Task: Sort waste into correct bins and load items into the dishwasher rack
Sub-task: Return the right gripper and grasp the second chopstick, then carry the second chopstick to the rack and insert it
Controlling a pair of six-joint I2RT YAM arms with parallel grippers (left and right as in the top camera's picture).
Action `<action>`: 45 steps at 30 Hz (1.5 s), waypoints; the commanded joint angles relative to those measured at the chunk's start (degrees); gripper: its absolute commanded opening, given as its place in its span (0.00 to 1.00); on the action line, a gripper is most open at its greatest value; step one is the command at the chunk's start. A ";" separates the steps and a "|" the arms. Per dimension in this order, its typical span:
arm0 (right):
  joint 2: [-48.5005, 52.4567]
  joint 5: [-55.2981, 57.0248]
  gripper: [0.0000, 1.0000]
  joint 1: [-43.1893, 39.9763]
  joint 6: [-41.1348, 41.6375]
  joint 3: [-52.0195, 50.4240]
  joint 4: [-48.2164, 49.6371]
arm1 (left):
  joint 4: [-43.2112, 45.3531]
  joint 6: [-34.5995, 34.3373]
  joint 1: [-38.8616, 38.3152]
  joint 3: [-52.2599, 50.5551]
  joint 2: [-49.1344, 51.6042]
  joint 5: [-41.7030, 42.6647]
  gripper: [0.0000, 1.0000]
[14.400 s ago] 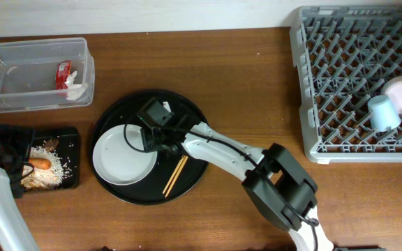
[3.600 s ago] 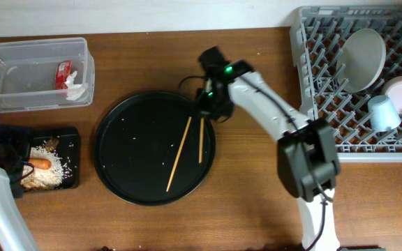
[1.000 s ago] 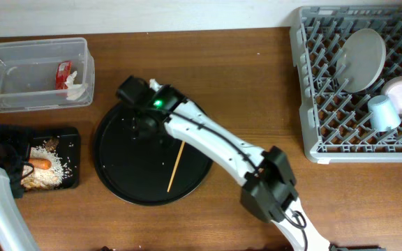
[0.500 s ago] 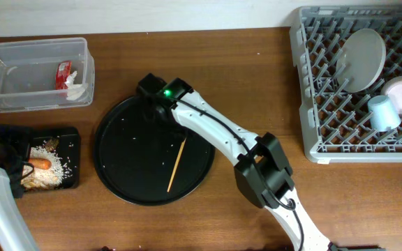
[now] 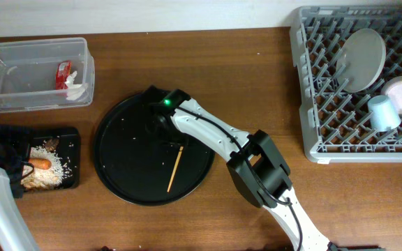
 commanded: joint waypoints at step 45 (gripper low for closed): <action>-8.50 -9.40 0.04 -44.24 -53.37 28.37 -11.98 | -0.04 -0.59 0.22 0.07 -0.39 -0.46 0.99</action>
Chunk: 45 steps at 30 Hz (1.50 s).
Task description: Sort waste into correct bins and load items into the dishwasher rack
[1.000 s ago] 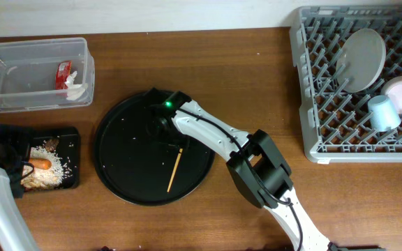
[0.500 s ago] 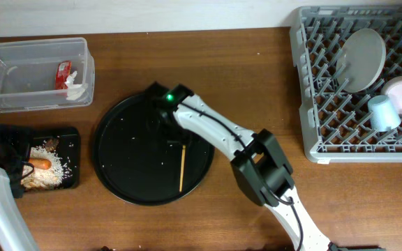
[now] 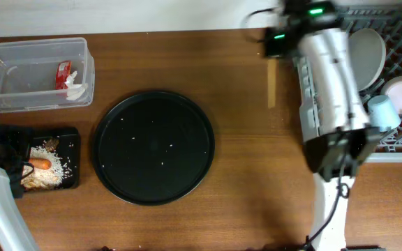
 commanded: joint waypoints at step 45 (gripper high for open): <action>-22.88 -13.86 0.98 -12.96 -6.73 -10.05 -18.08 | -0.07 -0.57 0.22 0.07 -0.39 -0.44 0.99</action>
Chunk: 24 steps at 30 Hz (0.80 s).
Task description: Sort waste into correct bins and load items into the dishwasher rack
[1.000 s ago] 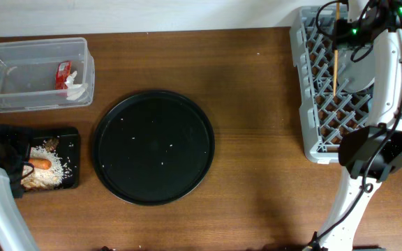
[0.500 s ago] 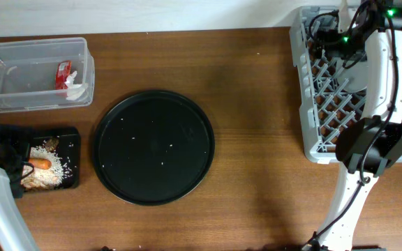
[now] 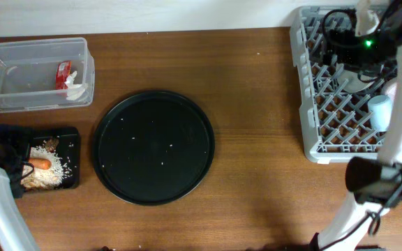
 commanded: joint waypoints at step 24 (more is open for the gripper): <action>-38.27 6.93 0.98 12.90 3.39 -51.30 1.81 | -0.04 -0.57 0.20 0.07 -0.39 -0.44 0.99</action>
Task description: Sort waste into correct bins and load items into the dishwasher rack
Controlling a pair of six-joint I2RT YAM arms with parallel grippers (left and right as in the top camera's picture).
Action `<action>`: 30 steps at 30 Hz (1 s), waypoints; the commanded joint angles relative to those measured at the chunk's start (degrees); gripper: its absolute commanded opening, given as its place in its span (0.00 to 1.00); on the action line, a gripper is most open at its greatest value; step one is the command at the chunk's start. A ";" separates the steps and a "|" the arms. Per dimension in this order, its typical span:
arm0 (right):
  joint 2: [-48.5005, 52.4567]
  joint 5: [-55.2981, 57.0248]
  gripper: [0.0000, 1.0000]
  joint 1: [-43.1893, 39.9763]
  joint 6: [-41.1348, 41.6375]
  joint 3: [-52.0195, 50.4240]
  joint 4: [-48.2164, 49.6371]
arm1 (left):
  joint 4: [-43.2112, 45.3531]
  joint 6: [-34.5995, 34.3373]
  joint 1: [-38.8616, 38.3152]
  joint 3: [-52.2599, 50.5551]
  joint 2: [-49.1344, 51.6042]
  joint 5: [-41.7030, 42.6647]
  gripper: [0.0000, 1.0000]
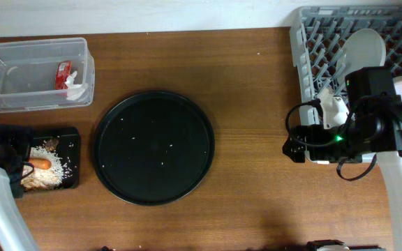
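Observation:
A round black tray [153, 146] with a few rice grains lies mid-table. The grey dishwasher rack [311, 49] stands at the right and holds a grey plate [363, 47] and a pink bowl. My right gripper [331, 104] hangs over the rack's front left part with its white fingers toward the rack. I see nothing in it, and its jaw state is unclear. My left gripper [5, 157] rests at the left edge by the black food container [51, 167]. No chopstick is visible.
A clear bin [35, 73] at the back left holds a red wrapper [63, 73] and a white scrap. The food container holds rice and a carrot piece [40, 164]. The right arm's dark body [368, 125] covers the rack's front edge.
My right gripper was over the rack's far middle. It is now over the rack's front left part. The left arm has not moved.
My right gripper was on the black tray beside a wooden chopstick. Then it was near the rack's left edge with the chopstick hanging from it, and the tray was bare. Then it was over the rack's far part, the chopstick out of sight. Now it sits nearer the front.

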 commanded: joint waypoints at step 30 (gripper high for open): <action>-76.41 -7.48 0.98 0.26 -8.92 -76.19 75.97 | -0.04 -0.57 0.22 0.07 -0.39 -0.44 0.99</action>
